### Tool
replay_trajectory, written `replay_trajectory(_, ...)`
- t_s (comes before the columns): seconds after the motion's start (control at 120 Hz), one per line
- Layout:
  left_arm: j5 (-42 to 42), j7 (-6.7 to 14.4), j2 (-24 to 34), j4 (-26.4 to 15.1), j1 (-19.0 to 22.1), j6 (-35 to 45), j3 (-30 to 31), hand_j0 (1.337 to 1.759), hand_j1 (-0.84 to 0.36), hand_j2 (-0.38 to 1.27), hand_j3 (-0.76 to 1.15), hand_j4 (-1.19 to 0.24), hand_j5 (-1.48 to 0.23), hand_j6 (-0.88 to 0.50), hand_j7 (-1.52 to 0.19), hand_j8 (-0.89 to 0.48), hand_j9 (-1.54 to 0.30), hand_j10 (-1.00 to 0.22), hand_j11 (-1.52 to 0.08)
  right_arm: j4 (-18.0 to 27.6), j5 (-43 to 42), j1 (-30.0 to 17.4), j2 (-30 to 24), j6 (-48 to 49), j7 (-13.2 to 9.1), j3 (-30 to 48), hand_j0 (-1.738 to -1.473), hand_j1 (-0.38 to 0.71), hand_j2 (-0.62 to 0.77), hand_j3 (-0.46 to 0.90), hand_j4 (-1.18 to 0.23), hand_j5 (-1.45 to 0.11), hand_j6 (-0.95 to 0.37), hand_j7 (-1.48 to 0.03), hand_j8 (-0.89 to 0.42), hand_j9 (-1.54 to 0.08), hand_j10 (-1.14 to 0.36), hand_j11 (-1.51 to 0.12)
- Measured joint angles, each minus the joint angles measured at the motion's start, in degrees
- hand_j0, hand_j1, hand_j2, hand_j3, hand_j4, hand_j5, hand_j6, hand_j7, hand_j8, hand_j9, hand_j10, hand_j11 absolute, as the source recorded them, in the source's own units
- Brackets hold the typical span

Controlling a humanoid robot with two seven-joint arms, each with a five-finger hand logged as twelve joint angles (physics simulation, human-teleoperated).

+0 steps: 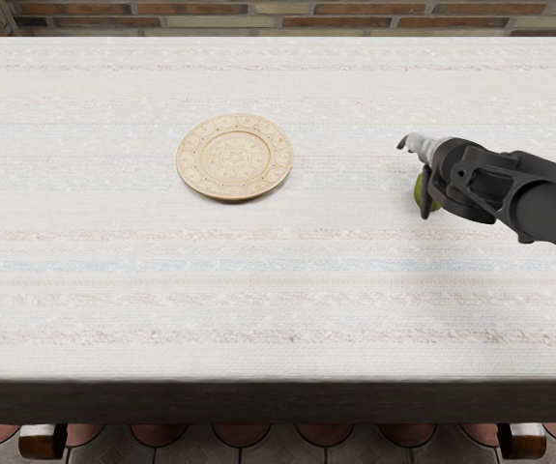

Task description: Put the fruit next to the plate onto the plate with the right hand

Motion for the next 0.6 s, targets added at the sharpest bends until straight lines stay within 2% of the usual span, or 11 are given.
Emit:
replay_trajectory(0.225, 0.0, 0.0, 0.0, 0.0, 0.0, 0.0, 0.0, 1.658, 0.33, 0.00, 0.00, -0.02, -0.02, -0.02, -0.02, -0.02, -0.02, -0.02, -0.02, -0.3, -0.1, -0.5, -0.3, -0.5, 0.0, -0.5, -1.658, -0.13, -0.04, 0.00, -0.19, -0.24, -0.19, -0.24, -0.19, -0.24, -0.19, -0.24)
replay_trajectory(0.6, 0.0, 0.0, 0.0, 0.0, 0.0, 0.0, 0.0, 1.658, 0.33, 0.00, 0.00, -0.02, -0.02, -0.02, -0.02, -0.02, -0.02, -0.02, -0.02, -0.4, -0.2, -0.6, -0.3, -0.8, 0.0, -1.2, -1.658, 0.01, -0.06, 0.00, -0.30, -0.39, -0.30, -0.39, -0.30, -0.39, -0.30, -0.39)
